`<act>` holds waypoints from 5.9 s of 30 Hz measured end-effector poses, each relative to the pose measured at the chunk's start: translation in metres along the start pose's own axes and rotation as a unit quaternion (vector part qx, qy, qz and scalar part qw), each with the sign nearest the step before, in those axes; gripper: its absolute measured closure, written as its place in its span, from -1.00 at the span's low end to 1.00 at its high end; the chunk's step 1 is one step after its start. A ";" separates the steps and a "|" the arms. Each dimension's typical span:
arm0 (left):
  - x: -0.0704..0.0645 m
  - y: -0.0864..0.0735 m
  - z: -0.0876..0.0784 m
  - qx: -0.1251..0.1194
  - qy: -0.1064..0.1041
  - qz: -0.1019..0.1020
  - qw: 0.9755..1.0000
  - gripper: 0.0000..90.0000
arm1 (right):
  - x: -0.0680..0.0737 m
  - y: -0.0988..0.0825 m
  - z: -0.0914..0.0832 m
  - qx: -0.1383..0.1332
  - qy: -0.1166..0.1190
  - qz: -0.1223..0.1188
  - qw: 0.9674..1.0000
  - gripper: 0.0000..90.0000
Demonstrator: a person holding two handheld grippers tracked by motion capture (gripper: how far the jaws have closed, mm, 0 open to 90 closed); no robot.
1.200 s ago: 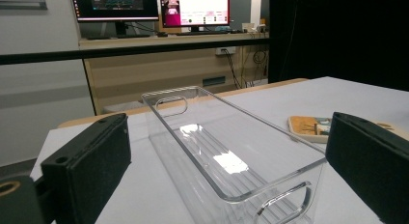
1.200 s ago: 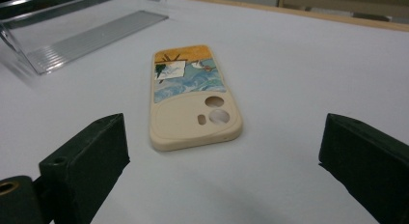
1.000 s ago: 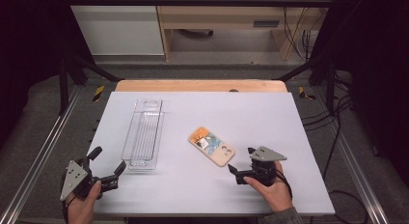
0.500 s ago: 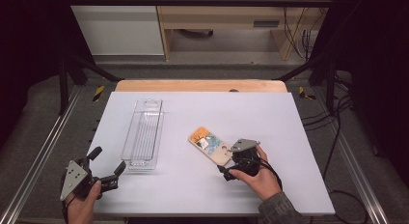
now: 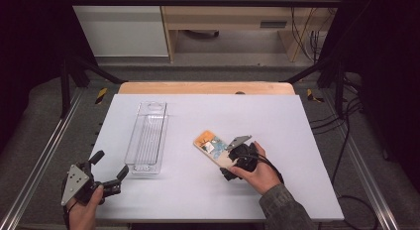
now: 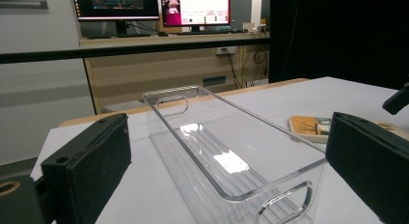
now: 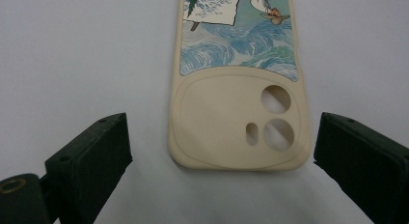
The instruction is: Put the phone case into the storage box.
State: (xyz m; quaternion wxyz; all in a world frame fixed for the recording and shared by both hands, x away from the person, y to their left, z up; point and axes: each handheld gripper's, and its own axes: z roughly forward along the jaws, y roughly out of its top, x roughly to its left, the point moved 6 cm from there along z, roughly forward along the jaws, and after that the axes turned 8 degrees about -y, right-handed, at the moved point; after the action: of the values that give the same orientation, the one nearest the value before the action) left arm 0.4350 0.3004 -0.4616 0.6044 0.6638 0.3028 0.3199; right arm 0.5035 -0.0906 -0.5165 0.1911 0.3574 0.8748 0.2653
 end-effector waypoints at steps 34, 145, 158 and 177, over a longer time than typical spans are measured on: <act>-0.001 -0.001 0.002 0.003 -0.004 0.001 1.000 -0.96 | -0.010 0.000 0.030 0.045 0.022 0.028 0.998 -0.88; -0.133 0.031 0.151 0.079 -0.069 0.287 0.952 -0.90 | -0.016 0.075 -0.076 0.102 0.061 -0.010 0.993 -0.74; -0.146 0.024 0.156 0.080 -0.058 0.333 0.938 -0.82 | -0.007 0.084 -0.070 0.106 0.069 -0.015 0.992 -0.74; -0.150 0.019 0.163 0.085 -0.024 0.398 0.913 -0.55 | -0.008 0.086 -0.067 0.101 0.079 0.002 0.992 -0.74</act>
State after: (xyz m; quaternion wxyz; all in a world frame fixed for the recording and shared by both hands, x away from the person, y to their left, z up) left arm 0.4721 0.0815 -0.4618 0.3753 0.7854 0.0249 0.4916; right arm 0.5191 -0.0667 -0.4109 0.0840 0.3541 0.9089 0.2035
